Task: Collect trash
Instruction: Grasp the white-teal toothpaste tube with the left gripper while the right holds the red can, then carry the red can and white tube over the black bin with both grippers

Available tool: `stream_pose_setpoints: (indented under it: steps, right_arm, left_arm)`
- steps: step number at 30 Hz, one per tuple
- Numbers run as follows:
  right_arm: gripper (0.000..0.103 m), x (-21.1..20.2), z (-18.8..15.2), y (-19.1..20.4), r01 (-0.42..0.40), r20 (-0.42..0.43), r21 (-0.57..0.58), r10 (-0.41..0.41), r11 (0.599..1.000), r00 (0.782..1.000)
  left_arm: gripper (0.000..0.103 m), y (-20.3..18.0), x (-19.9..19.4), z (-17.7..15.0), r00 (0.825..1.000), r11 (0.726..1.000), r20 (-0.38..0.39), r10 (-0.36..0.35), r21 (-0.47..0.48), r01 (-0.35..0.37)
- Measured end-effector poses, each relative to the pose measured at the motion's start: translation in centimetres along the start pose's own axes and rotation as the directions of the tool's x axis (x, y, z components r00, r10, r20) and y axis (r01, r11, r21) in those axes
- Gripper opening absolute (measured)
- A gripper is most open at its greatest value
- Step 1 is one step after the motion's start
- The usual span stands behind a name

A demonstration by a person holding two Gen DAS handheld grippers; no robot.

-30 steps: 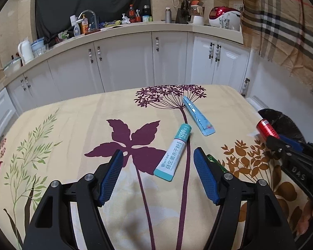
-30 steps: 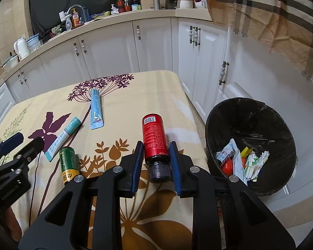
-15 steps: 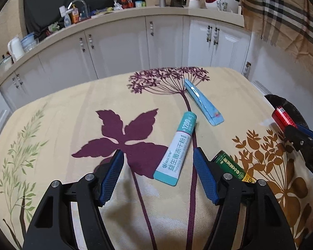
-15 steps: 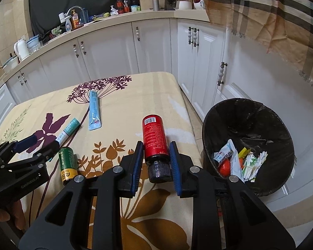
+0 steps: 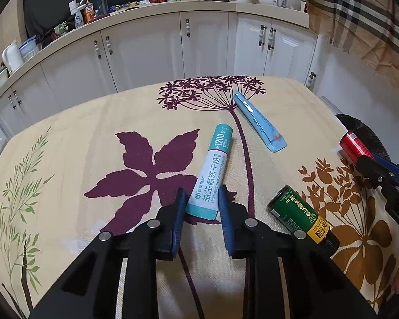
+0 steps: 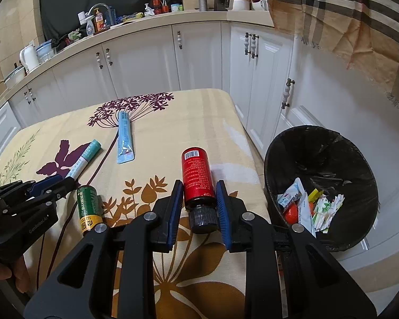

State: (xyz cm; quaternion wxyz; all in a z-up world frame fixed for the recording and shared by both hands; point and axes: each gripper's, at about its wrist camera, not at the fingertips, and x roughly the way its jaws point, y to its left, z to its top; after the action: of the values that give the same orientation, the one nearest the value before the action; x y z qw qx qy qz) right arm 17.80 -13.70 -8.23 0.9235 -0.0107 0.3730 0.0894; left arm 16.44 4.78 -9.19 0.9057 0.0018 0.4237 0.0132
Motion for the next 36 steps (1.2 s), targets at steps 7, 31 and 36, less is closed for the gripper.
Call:
stream_pose_setpoints:
  steps: [7, 31, 36]
  right_arm:
    - [0.025, -0.2, -0.1, 0.2, 0.001, 0.007, -0.001, -0.001, 1.000, 1.000]
    - [0.025, -4.5, -1.2, 0.1, 0.038, 0.098, -0.004, -0.038, 0.999, 0.994]
    - [0.024, -5.8, -1.3, -1.2, 0.066, 0.125, 0.014, -0.067, 0.998, 0.990]
  left_arm:
    - [0.024, 0.2, -0.9, 0.0, 0.999, 1.000, 0.041, 0.020, -0.010, -0.020]
    - [0.024, -0.6, -7.5, -0.7, 0.974, 0.998, 0.218, 0.056, -0.012, -0.055]
    - [0.024, -2.0, -8.9, -0.5, 0.968, 0.999, 0.250, 0.032, 0.008, -0.035]
